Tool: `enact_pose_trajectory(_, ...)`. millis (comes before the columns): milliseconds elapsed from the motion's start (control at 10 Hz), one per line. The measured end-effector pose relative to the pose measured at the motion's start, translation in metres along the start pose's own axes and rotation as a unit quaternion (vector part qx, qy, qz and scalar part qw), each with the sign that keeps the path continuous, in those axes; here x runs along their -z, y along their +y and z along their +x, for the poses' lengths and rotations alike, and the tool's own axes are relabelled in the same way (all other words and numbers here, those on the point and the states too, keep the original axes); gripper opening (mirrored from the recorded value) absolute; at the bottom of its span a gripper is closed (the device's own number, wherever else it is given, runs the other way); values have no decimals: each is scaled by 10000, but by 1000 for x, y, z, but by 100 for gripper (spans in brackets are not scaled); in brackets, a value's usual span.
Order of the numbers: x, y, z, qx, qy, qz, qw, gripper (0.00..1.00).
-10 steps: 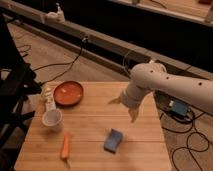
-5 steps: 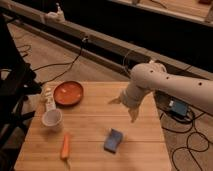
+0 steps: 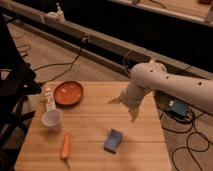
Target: Place the pepper on the white sponge
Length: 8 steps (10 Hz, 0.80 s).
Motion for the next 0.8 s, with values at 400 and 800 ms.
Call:
enact_pose_trajectory(400,-33,-42,-27,1374,-130,-431,9895,80)
enact_pose_trajectory(800,-82,-94,-113,2536,-279,-469,9658,80)
